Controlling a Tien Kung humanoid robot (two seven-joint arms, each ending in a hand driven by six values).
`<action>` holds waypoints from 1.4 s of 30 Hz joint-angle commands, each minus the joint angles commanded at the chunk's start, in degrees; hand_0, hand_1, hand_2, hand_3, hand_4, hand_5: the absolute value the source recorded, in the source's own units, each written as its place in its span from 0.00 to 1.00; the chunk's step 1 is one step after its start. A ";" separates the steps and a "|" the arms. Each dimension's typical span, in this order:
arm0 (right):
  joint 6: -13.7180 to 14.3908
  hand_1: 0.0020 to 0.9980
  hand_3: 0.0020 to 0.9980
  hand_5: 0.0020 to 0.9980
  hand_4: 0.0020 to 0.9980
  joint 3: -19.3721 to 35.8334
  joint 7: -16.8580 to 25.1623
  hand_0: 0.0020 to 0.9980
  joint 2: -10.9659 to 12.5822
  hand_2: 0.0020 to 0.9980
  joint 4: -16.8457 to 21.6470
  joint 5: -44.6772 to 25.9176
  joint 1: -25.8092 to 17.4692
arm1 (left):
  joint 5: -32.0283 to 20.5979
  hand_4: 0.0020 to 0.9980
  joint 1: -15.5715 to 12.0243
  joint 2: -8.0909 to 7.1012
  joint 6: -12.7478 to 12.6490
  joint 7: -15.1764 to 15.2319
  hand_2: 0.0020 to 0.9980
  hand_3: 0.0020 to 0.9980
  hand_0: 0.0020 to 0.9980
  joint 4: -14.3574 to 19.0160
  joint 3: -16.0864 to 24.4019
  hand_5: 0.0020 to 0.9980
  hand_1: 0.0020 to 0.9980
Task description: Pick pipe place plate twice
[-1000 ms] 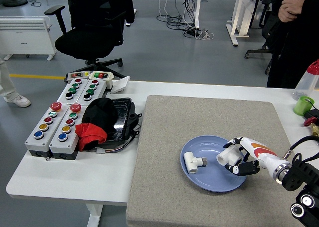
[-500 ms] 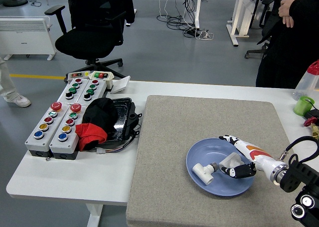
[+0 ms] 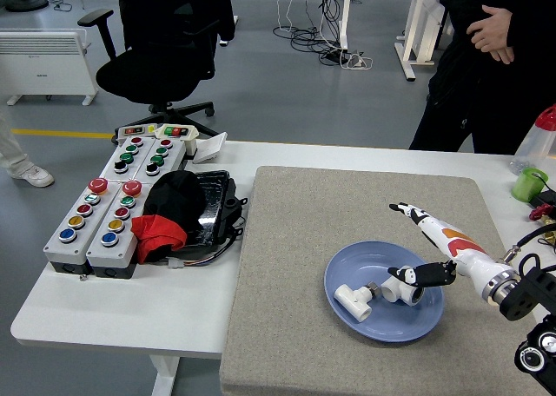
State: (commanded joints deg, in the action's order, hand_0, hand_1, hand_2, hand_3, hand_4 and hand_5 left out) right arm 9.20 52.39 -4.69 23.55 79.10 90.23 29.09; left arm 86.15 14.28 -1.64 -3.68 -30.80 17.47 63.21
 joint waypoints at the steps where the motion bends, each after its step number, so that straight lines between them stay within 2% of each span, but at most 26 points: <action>1: 2.23 0.90 0.90 0.20 0.62 2.14 1.86 0.96 -0.26 0.99 -0.22 -2.23 -0.56 | 0.09 0.39 -0.01 0.01 0.01 0.00 0.64 0.56 0.66 0.00 0.07 1.00 0.64; 2: 4.47 0.90 0.90 0.20 0.62 3.50 2.86 0.96 -0.40 0.99 -0.38 -4.47 -0.85 | 0.14 0.39 -0.02 0.01 0.03 0.00 0.64 0.56 0.66 0.00 0.10 1.00 0.64; 4: 9.23 0.90 0.90 0.20 0.62 8.47 7.38 0.96 -1.28 0.99 -1.51 -9.68 -2.94 | 0.33 0.39 -0.05 0.05 0.08 -0.07 0.64 0.56 0.66 0.02 0.23 1.00 0.64; 5: 9.74 0.90 0.90 0.20 0.62 9.66 8.36 0.96 -1.47 0.99 -1.68 -11.17 -3.45 | 0.38 0.39 -0.05 0.05 0.11 -0.08 0.64 0.56 0.66 0.02 0.23 1.00 0.64; 6: 9.56 0.83 0.83 0.27 0.52 12.64 10.06 0.86 -1.91 0.91 -1.98 -14.15 -4.78 | 0.48 0.39 -0.03 0.05 0.17 -0.09 0.64 0.56 0.66 0.03 0.25 1.00 0.64; 10: 7.44 0.83 0.83 0.27 0.52 22.54 8.88 0.86 -3.12 0.91 -2.51 -24.21 -7.67 | 0.91 0.39 0.01 0.11 0.33 -0.19 0.64 0.56 0.66 0.05 0.49 1.00 0.64; 11: 6.92 0.82 0.84 0.38 0.54 24.78 8.30 0.85 -3.33 0.90 -2.62 -26.44 -8.25 | 1.05 0.39 0.03 0.13 0.39 -0.21 0.64 0.56 0.66 0.06 0.54 1.00 0.64; 17: 3.62 0.82 0.84 0.38 0.54 35.53 6.54 0.85 -4.86 0.90 -2.91 -40.59 -12.56 | 1.34 0.39 -0.14 0.20 0.38 -0.25 0.64 0.56 0.66 0.04 0.81 1.00 0.64; 18: 3.06 0.79 0.81 0.45 0.54 36.63 6.24 0.83 -5.49 0.85 -2.93 -42.83 -13.38 | 1.39 0.39 -0.23 0.22 0.36 -0.23 0.64 0.56 0.66 0.04 0.84 1.00 0.64; 19: 2.45 0.79 0.81 0.45 0.54 37.78 5.95 0.83 -6.13 0.85 -2.97 -45.44 -14.24 | 1.45 0.39 -0.30 0.25 0.35 -0.21 0.64 0.56 0.66 0.03 0.86 1.00 0.64; 22: 0.94 0.79 0.81 0.45 0.54 39.12 5.21 0.83 -7.40 0.85 -3.11 -53.26 -16.05 | 1.73 0.39 -0.43 0.29 0.33 -0.17 0.64 0.56 0.66 -0.01 1.10 1.00 0.64; 23: 0.43 0.77 0.78 0.54 0.55 39.35 4.95 0.82 -7.87 0.83 -3.15 -55.49 -16.93 | 1.96 0.39 -0.49 0.29 0.35 -0.15 0.64 0.56 0.66 -0.04 1.29 1.00 0.64; 30: -1.26 0.77 0.77 0.54 0.55 40.14 4.78 0.81 -9.25 0.82 -3.06 -70.97 -20.31 | 3.16 0.39 -0.62 0.32 0.52 -0.15 0.64 0.56 0.66 -0.10 2.20 1.00 0.63; 42: -1.35 0.77 0.77 0.59 0.54 40.78 4.80 0.81 -9.24 0.81 -2.95 -71.82 -20.89 | 2.85 0.39 -0.71 0.21 0.63 -0.34 0.64 0.56 0.66 0.00 1.86 1.00 0.63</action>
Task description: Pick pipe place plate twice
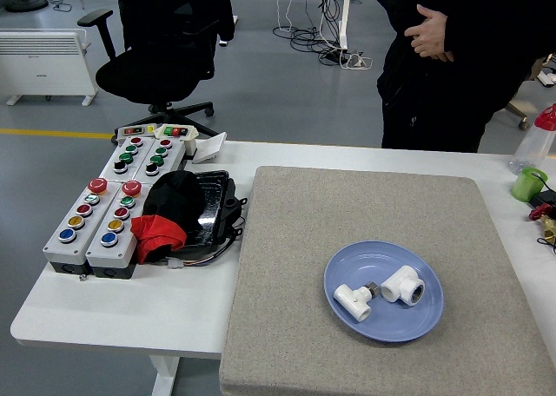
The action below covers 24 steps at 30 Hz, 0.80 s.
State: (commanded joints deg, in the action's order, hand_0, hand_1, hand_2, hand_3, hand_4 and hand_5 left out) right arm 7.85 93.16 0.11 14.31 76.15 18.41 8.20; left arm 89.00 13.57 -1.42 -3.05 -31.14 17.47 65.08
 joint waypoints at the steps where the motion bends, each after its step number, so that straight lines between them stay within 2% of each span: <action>1: 0.03 0.77 0.77 0.59 0.54 -0.04 -0.02 0.81 0.00 0.81 0.01 0.01 -0.01 | -0.15 0.39 -0.03 -0.03 -0.02 -0.01 0.64 0.56 0.66 0.02 -0.19 1.00 0.63; 24: 0.58 0.77 0.76 0.64 0.53 0.23 -0.10 0.81 0.03 0.80 0.01 -0.36 -0.59 | -0.27 0.39 -0.13 0.01 0.16 -0.34 0.64 0.56 0.66 0.17 -0.25 1.00 0.63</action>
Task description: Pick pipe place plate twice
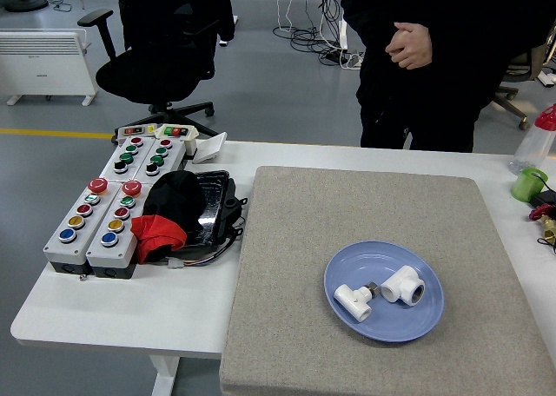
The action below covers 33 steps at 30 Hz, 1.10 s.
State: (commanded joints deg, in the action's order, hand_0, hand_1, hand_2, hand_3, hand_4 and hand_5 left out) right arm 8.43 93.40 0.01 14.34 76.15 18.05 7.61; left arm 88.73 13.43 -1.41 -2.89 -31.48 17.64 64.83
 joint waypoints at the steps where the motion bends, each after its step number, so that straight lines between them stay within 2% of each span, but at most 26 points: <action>1: 0.01 0.77 0.76 0.64 0.53 0.03 0.01 0.81 -0.01 0.80 -0.01 -0.03 -0.03 | 0.05 0.39 0.00 0.00 0.04 -0.02 0.64 0.56 0.66 0.01 0.04 1.00 0.63; 16: 0.32 0.76 0.76 0.66 0.52 0.13 -0.39 0.80 -0.07 0.78 0.29 -0.20 -0.14 | -0.60 0.39 0.01 -0.09 0.12 0.05 0.64 0.56 0.66 0.00 -0.38 1.00 0.64; 24: 1.48 0.72 0.73 0.66 0.51 0.26 -0.41 0.77 -0.18 0.74 0.31 -0.11 -0.29 | -0.65 0.39 0.06 -0.10 0.21 0.17 0.64 0.56 0.66 -0.05 -0.49 1.00 0.64; 33: 2.34 0.72 0.73 0.66 0.51 0.73 -0.26 0.77 -0.31 0.73 0.38 -0.28 -0.39 | -0.13 0.39 0.41 -0.19 0.23 0.36 0.64 0.56 0.66 -0.15 -0.16 1.00 0.64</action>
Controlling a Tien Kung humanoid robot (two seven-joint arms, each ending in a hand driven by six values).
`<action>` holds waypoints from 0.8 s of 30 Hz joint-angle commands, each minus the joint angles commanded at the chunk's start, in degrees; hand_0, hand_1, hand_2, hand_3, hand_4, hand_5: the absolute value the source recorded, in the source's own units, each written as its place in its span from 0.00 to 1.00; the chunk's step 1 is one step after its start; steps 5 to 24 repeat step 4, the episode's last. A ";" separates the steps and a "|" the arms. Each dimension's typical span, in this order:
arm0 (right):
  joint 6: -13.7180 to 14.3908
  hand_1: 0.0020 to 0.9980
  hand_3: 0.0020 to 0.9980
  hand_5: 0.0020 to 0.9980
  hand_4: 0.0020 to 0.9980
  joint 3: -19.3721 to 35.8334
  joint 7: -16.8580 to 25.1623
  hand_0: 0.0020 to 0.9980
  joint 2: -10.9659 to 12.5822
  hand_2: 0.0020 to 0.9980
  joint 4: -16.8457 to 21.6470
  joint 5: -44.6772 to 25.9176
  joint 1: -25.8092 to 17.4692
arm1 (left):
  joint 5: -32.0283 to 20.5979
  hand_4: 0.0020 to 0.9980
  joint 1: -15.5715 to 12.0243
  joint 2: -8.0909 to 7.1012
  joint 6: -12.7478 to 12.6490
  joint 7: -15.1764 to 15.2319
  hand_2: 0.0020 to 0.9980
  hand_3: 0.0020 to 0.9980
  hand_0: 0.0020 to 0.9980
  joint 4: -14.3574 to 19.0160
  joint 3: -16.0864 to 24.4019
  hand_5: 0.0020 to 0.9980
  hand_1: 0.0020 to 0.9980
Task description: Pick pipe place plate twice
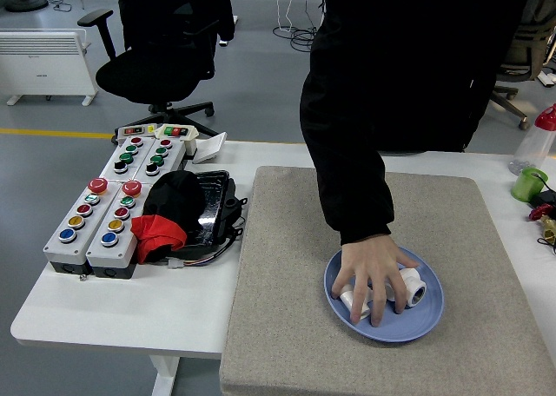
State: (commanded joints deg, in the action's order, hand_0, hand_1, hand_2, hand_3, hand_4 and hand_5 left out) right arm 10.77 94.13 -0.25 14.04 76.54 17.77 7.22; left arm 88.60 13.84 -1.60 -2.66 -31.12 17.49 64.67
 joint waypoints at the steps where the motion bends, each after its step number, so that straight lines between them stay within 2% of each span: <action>1: 0.08 0.72 0.73 0.66 0.51 0.04 0.07 0.77 -0.07 0.73 -0.02 -0.07 -0.04 | -0.03 0.39 0.04 -0.04 0.00 0.01 0.64 0.56 0.66 0.00 -0.04 1.00 0.64; 24: 0.06 0.72 0.73 0.66 0.51 -0.03 0.04 0.77 -0.17 0.73 -0.04 -0.12 0.05 | -0.16 0.39 0.09 -0.10 0.02 -0.08 0.64 0.56 0.66 0.05 -0.12 1.00 0.64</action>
